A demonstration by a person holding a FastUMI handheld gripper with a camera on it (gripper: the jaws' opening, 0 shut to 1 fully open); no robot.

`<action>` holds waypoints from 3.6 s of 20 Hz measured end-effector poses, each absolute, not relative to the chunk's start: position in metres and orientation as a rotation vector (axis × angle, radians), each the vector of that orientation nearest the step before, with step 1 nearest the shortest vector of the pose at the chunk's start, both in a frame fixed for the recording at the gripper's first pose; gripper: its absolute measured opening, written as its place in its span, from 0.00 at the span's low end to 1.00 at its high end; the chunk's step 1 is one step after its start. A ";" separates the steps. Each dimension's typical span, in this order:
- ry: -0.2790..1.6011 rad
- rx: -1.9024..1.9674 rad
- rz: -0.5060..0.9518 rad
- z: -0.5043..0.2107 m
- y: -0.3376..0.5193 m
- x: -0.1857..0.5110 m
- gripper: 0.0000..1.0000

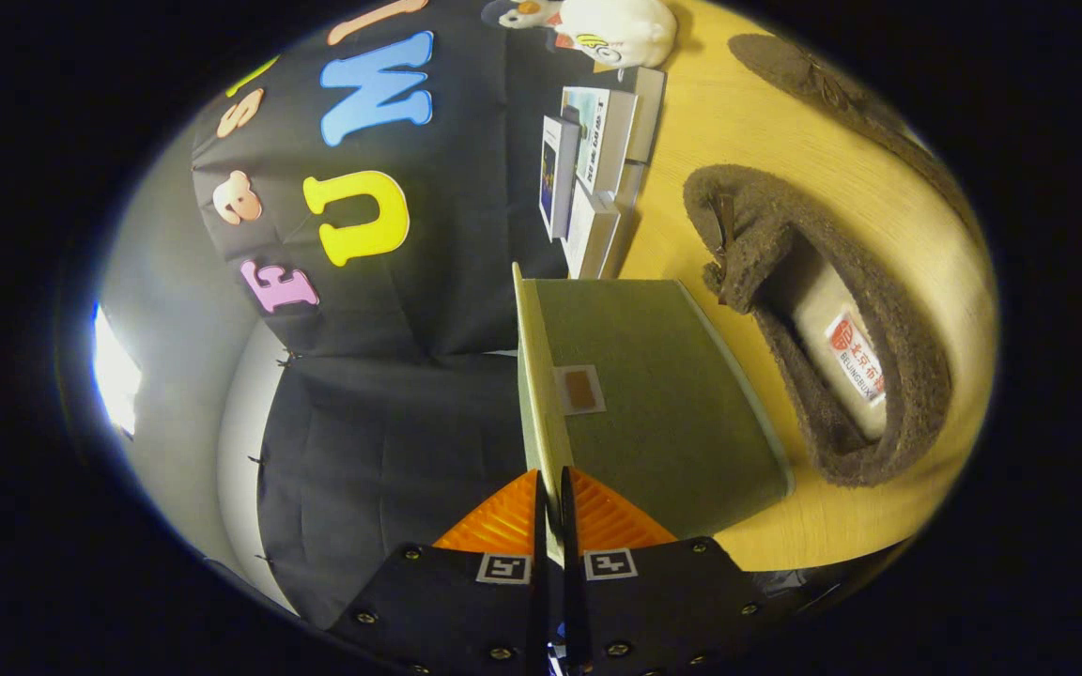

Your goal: Open the storage box then place both shoes into the box .Put the left shoe in first, then the right shoe, with the right side of both shoes facing outward in a uniform manner.

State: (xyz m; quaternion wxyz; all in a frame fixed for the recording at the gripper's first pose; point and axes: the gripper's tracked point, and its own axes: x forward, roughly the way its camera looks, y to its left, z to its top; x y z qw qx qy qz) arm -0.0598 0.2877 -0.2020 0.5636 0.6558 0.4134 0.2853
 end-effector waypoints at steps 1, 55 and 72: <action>0.959 1.512 0.642 -0.205 0.327 -0.055 0.06; 0.517 0.456 1.028 -0.002 0.473 -0.060 0.97; 0.501 0.224 0.580 -0.095 0.267 0.007 0.98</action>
